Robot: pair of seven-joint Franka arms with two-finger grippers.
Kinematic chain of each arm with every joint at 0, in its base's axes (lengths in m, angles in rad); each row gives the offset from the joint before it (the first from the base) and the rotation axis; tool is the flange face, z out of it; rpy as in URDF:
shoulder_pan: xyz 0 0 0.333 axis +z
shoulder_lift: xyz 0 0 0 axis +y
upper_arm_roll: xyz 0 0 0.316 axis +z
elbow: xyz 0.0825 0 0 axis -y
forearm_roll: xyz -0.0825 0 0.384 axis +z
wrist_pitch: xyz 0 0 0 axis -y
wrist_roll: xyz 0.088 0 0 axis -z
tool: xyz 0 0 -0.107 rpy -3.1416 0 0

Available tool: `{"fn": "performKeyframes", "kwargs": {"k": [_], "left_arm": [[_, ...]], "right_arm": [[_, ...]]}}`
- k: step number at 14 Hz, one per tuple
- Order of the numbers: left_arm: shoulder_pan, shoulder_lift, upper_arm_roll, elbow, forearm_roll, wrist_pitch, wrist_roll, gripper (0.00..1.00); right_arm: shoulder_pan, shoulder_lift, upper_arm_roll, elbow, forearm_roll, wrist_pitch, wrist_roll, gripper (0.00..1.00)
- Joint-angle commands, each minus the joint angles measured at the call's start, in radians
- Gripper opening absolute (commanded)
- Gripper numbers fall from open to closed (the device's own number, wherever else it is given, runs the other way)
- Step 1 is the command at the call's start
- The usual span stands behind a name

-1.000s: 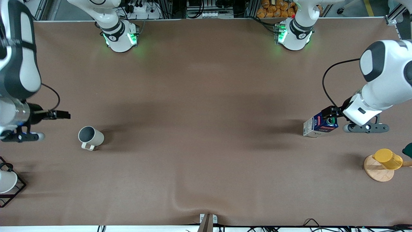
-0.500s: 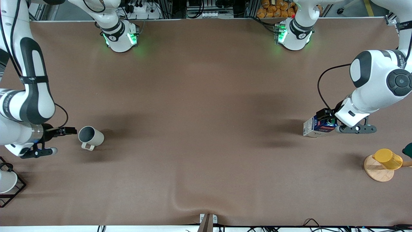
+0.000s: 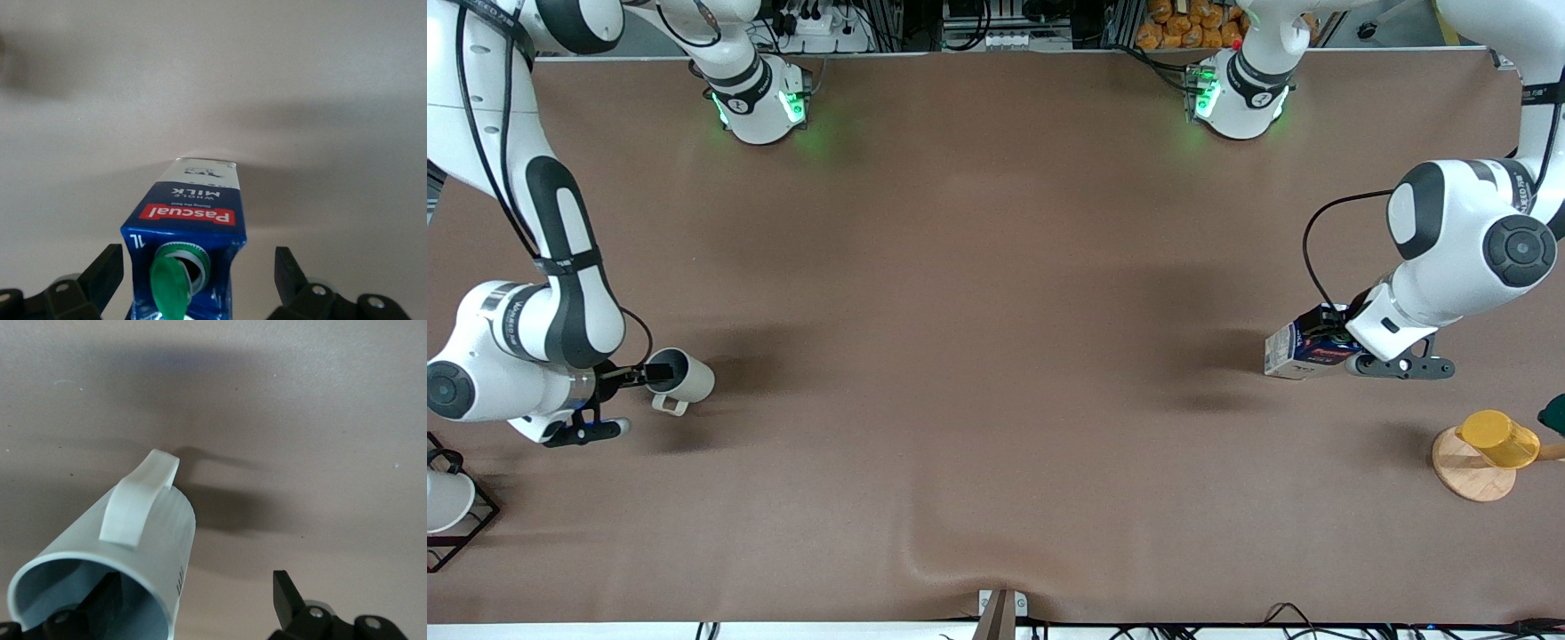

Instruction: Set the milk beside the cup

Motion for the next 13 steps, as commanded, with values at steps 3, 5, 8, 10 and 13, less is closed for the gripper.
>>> {"fn": "performKeyframes", "kwargs": {"k": [3,5,8,10,13], "left_arm": [[0.008,-0.005,-0.004,-0.013,0.071,0.012,0.010,0.98],[0.008,-0.007,-0.005,-0.022,0.071,0.012,0.007,0.95],[0.009,-0.008,-0.007,-0.030,0.071,0.012,0.006,0.86],[0.009,-0.008,-0.008,-0.031,0.068,0.009,0.000,0.82],[0.009,-0.011,-0.008,-0.030,0.059,0.000,-0.002,0.75]], "right_arm": [[0.013,0.020,0.006,0.010,-0.002,-0.005,-0.004,0.00],[0.010,0.022,0.006,0.010,-0.002,-0.005,-0.009,0.00],[0.008,0.019,0.008,0.018,0.000,-0.009,-0.010,0.00],[0.025,0.016,0.013,0.035,0.003,-0.009,0.002,0.00],[0.094,0.006,0.020,0.078,0.061,-0.021,0.014,0.00]]}}
